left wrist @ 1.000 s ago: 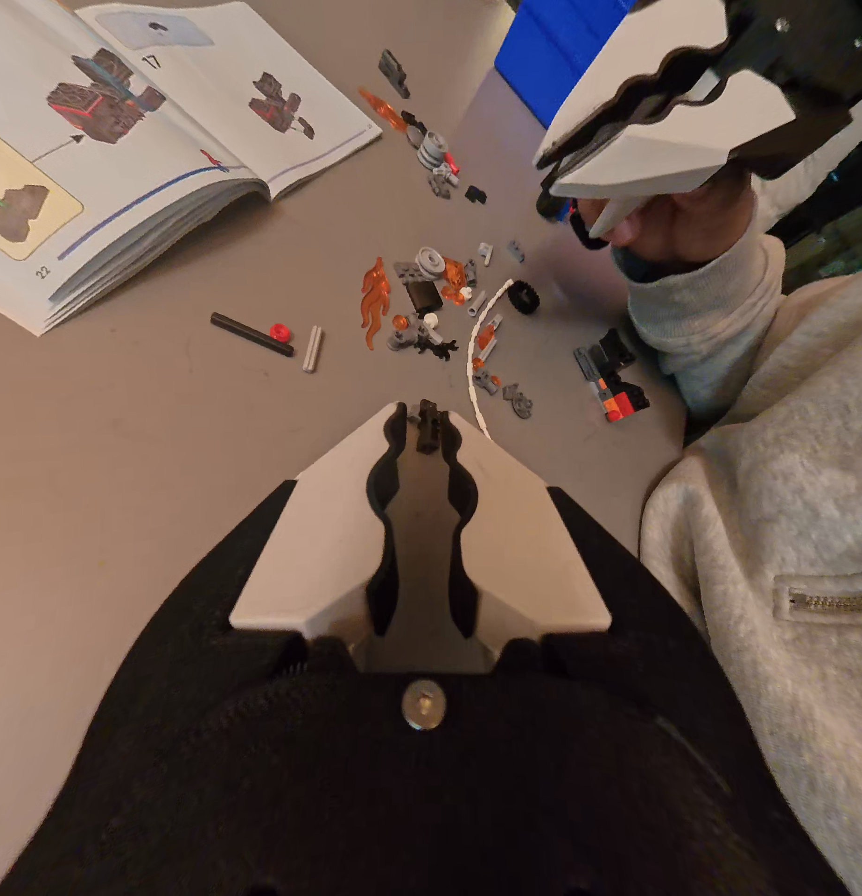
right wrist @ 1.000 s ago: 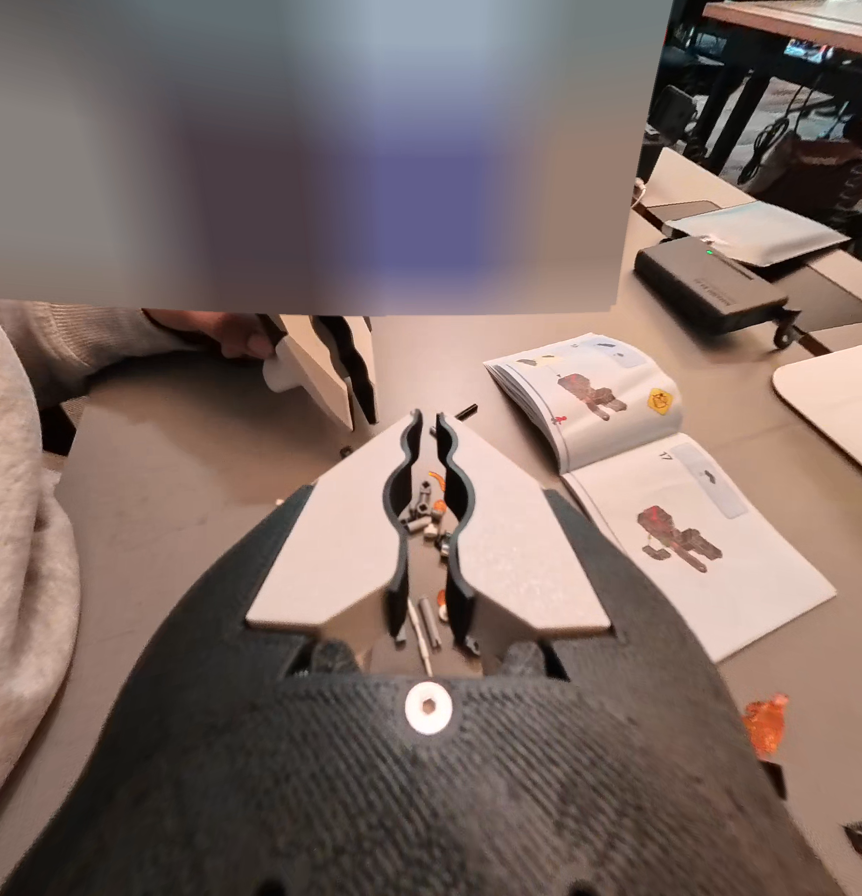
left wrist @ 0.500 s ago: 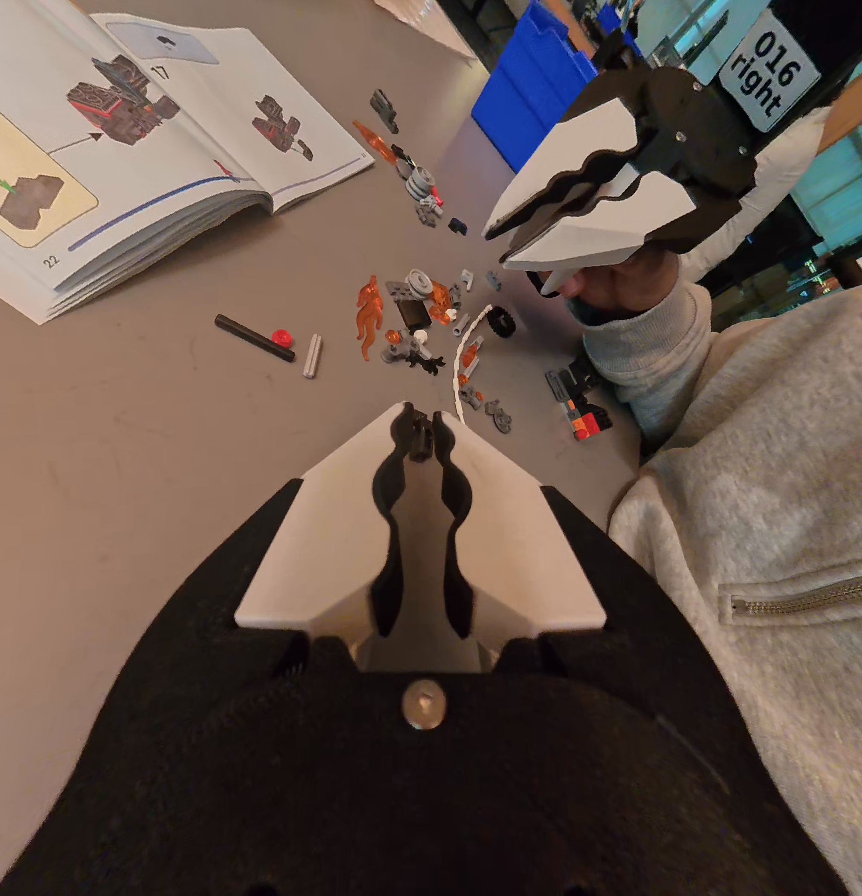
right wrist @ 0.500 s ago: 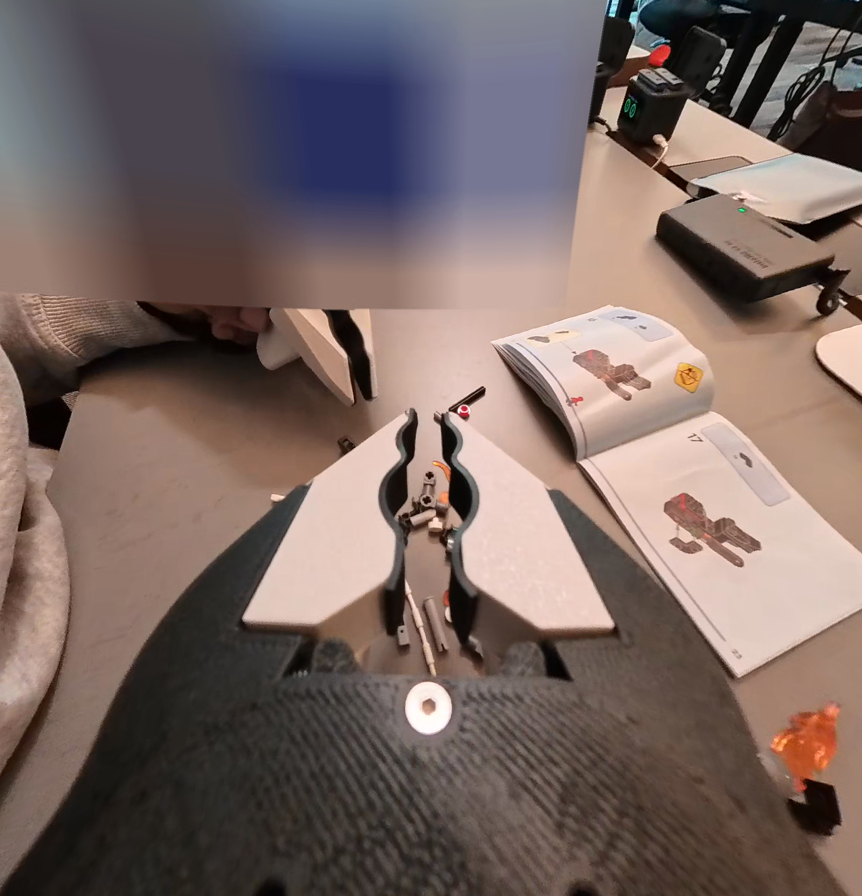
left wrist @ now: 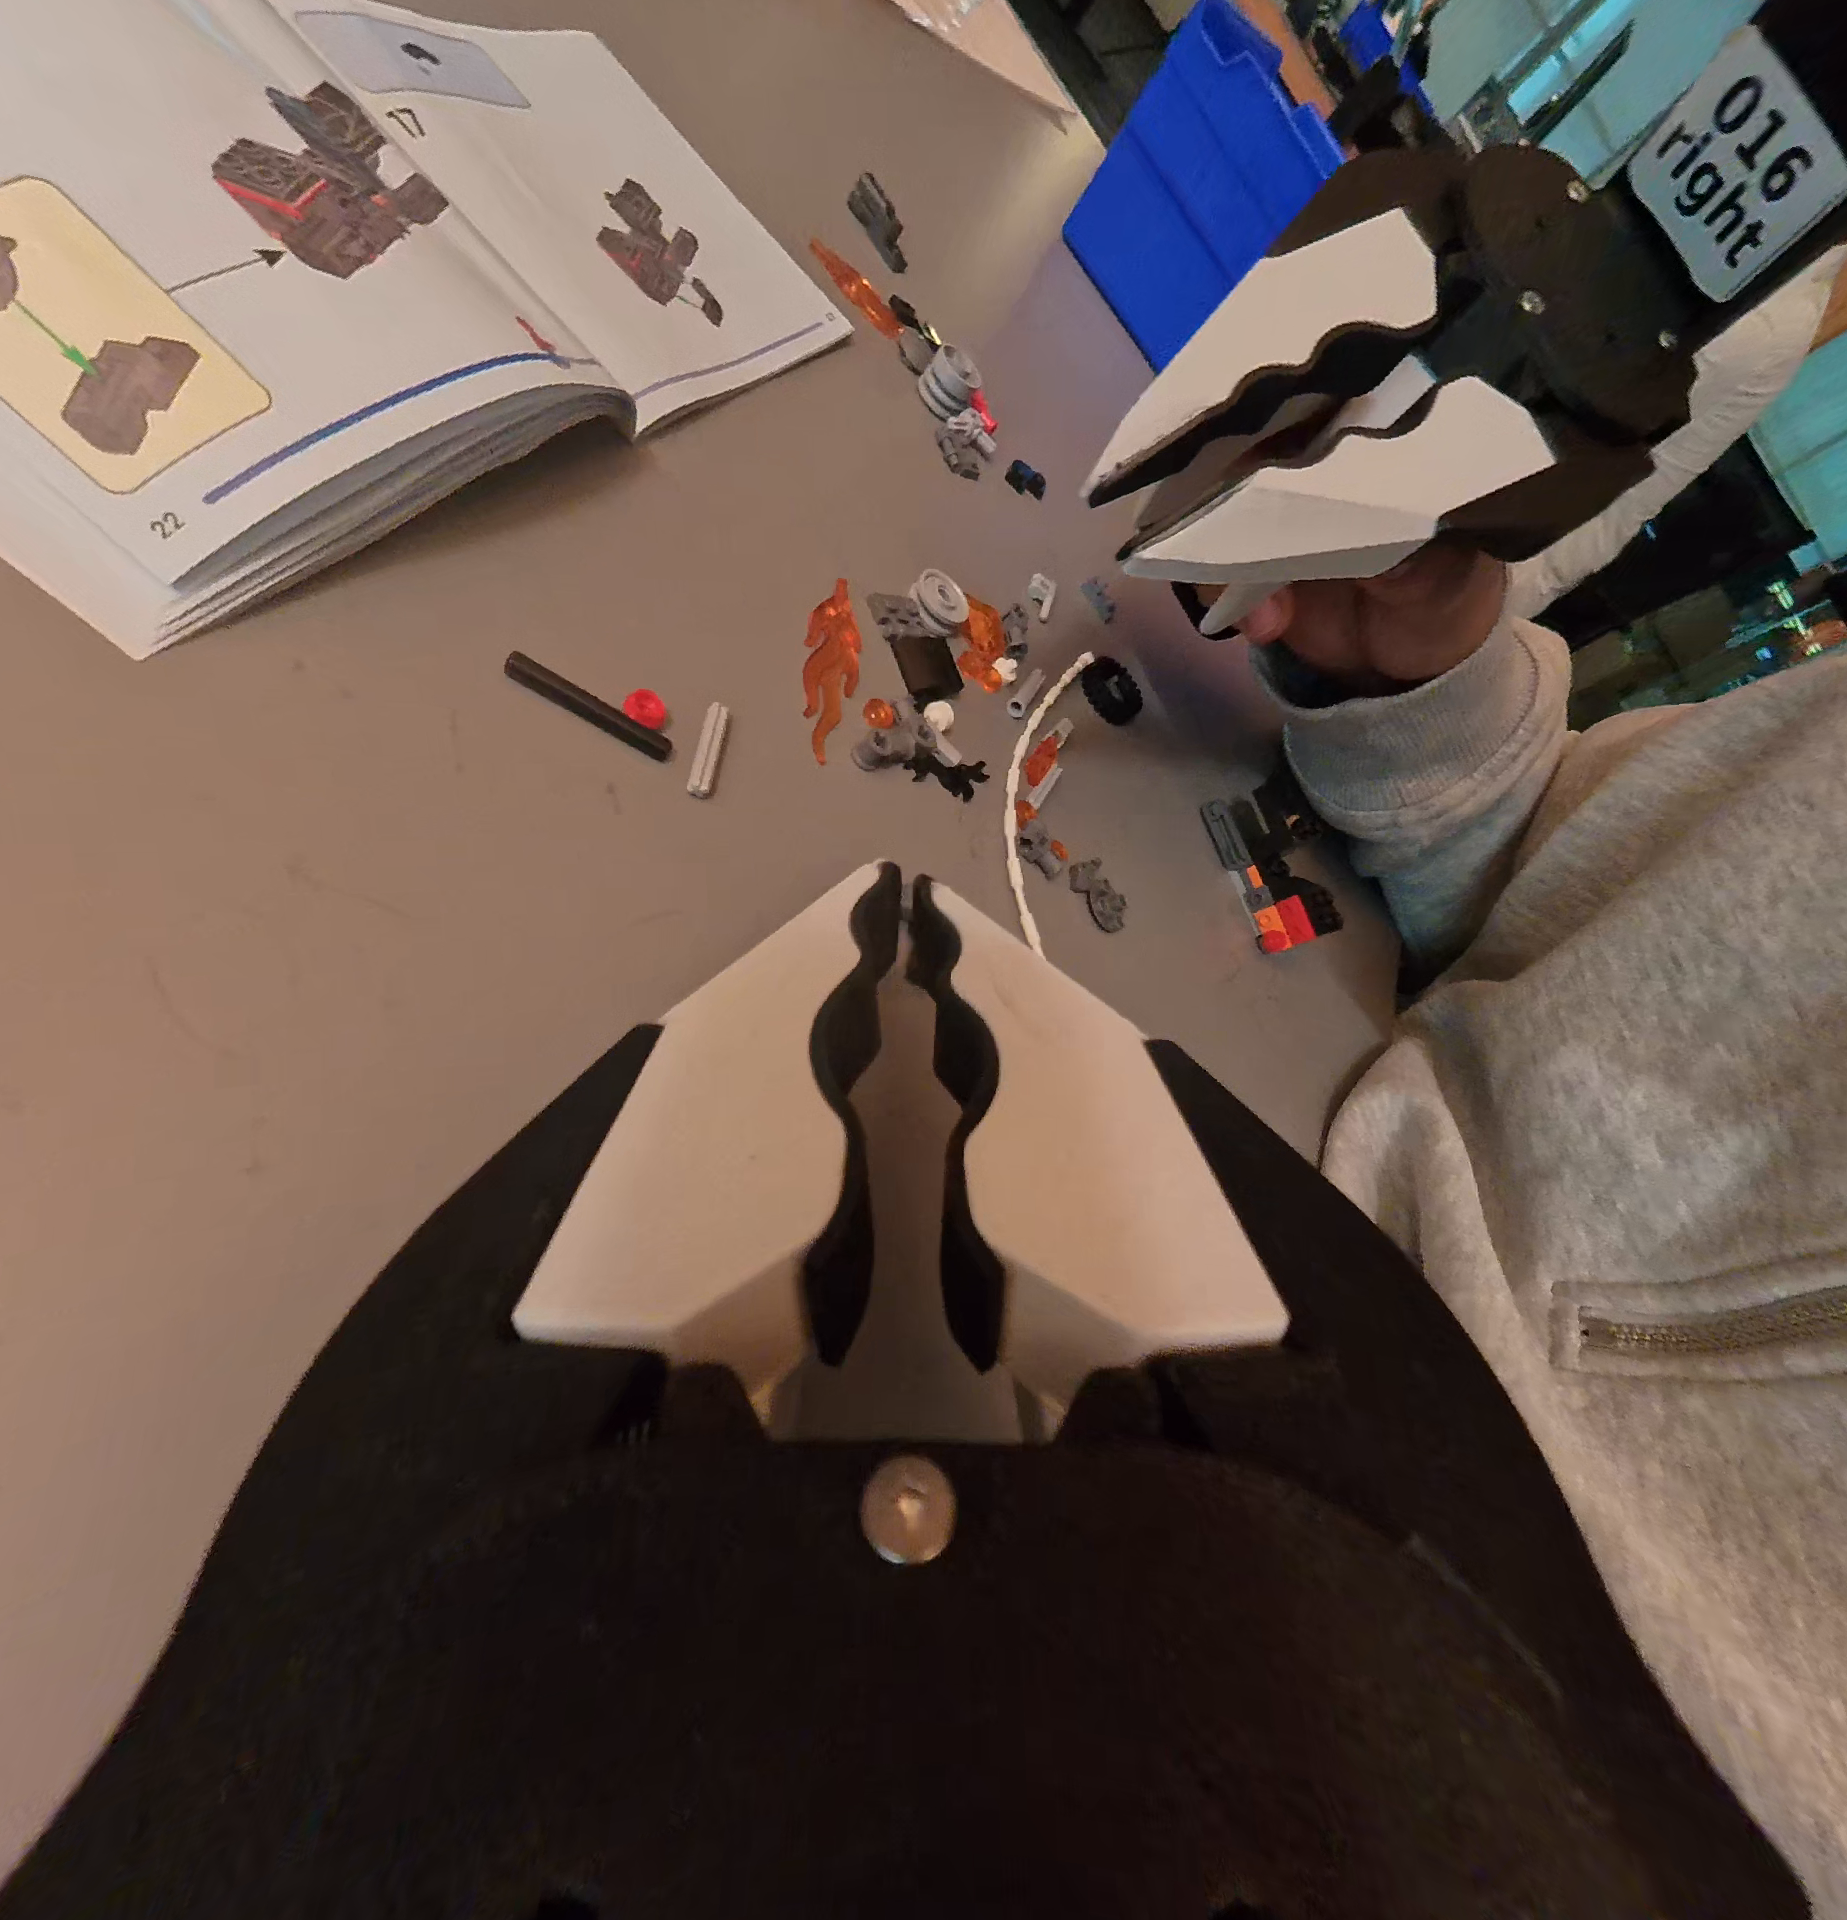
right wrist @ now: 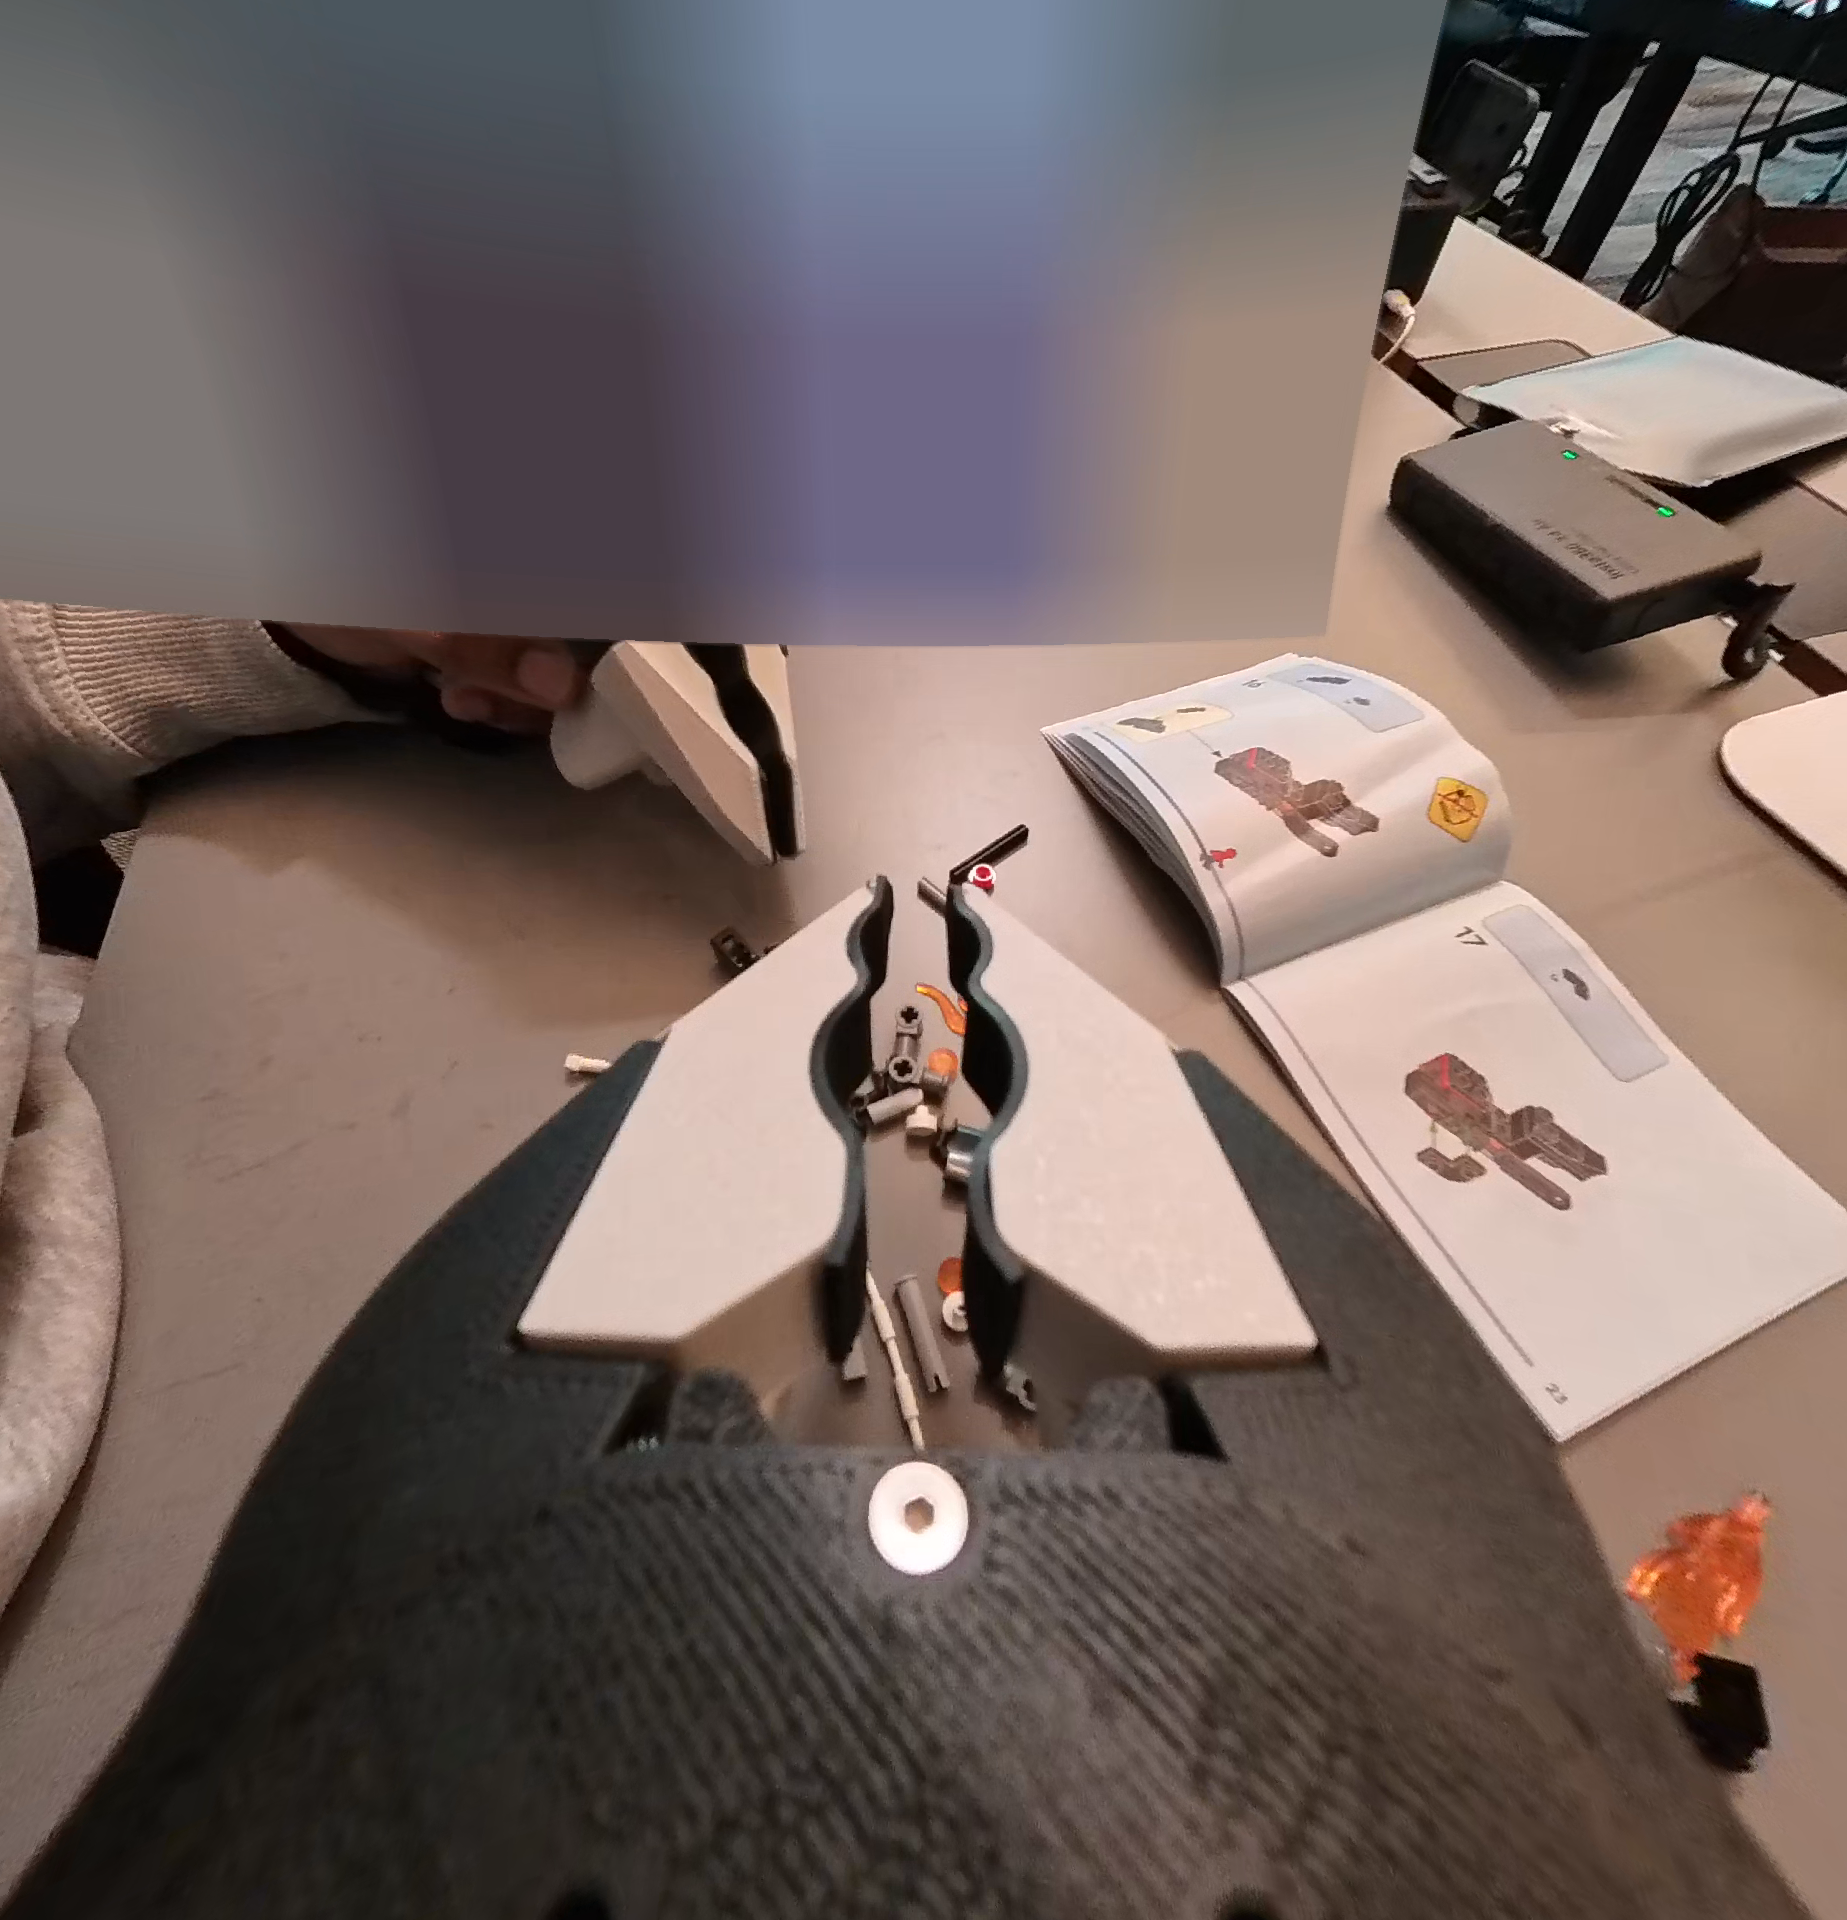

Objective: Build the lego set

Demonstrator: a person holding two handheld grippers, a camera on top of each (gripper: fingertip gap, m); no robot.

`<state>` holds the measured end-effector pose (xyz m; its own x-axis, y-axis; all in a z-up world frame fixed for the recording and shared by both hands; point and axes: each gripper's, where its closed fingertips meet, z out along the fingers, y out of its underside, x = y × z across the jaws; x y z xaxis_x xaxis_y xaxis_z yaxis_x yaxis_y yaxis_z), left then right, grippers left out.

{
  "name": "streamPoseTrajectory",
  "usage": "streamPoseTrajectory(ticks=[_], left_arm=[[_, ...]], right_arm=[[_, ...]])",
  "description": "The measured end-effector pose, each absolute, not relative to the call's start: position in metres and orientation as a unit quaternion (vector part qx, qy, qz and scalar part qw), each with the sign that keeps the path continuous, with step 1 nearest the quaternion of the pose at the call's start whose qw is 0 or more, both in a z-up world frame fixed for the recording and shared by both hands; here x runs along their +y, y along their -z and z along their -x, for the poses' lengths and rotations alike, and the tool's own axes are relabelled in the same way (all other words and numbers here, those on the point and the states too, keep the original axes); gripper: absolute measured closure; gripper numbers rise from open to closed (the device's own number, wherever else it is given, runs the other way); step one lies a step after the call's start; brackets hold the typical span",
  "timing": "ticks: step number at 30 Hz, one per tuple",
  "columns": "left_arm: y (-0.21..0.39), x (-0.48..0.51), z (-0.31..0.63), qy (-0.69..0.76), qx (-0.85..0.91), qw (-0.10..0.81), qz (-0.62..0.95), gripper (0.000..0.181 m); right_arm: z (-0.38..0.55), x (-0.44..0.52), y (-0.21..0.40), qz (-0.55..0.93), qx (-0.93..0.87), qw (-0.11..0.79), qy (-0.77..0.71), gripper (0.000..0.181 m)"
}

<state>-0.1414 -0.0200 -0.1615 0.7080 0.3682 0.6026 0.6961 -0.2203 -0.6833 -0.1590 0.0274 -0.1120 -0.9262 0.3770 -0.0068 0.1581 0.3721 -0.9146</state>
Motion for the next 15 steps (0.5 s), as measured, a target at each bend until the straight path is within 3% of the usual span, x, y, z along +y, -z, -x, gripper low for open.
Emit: streamPoseTrajectory(ticks=[15], left_arm=[[0.180, -0.007, 0.128, 0.151, -0.333, 0.457, 0.811, 0.171]], right_arm=[[0.158, 0.027, 0.112, 0.162, -0.822, 0.101, -0.537, 0.172]])
